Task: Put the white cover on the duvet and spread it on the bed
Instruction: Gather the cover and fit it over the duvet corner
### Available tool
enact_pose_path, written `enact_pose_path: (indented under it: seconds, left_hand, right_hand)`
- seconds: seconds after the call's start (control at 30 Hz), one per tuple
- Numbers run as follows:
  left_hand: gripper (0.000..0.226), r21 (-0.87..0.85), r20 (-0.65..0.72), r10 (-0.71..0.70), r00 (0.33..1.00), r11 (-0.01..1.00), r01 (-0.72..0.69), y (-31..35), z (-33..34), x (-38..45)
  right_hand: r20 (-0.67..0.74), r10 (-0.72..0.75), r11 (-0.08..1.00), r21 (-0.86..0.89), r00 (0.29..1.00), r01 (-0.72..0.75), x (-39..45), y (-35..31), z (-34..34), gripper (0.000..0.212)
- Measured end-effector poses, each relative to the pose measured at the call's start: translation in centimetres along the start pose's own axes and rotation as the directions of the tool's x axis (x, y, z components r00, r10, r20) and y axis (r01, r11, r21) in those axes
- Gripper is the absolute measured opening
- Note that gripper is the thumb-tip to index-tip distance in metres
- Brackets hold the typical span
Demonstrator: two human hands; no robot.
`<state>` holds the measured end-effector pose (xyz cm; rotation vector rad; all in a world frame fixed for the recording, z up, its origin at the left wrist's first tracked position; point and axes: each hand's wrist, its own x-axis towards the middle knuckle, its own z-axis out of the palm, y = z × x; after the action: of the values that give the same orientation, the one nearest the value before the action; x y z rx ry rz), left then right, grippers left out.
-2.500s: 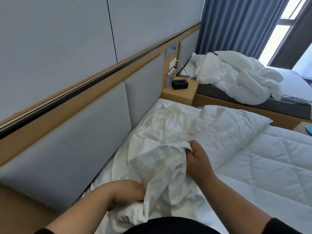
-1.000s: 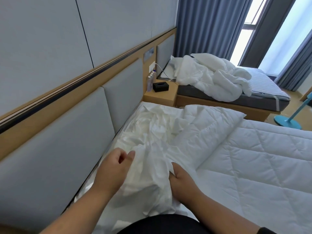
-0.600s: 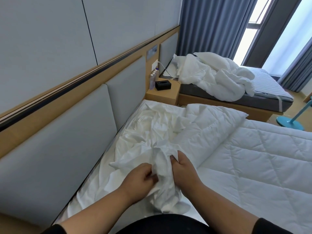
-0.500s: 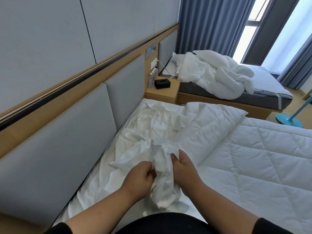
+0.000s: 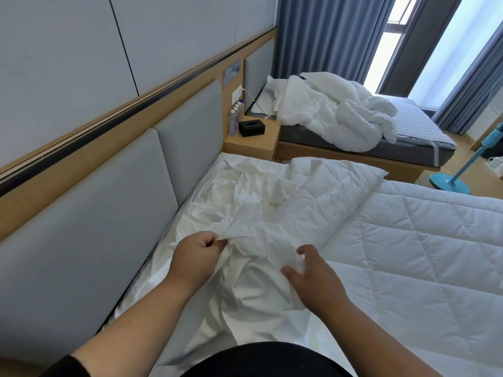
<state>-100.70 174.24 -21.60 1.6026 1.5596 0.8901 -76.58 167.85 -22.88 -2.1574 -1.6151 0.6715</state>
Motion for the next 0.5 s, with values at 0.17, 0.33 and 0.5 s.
enact_pose_path:
  seconds: [0.17,0.33,0.5]
  left_hand:
    - [0.037,-0.172,0.169,-0.022,0.985,0.984,0.051,0.6,0.3,-0.9]
    - [0.046,-0.209,0.217,-0.072,0.974,0.971,0.118,0.3,0.2,-0.7]
    - [0.047,-0.211,0.185,-0.091,0.979,0.969,0.13,0.7,0.6,-0.4]
  right_hand:
    - [-0.369,-0.332,0.943,-0.158,0.868,0.293,0.0,-1.2,0.6,0.05]
    - [0.016,-0.416,0.879,0.264,0.909,0.398,-0.7,-2.5,0.6,0.039]
    - [-0.242,-0.292,0.904,0.246,0.925,0.35,-0.6,-1.9,1.8,0.022]
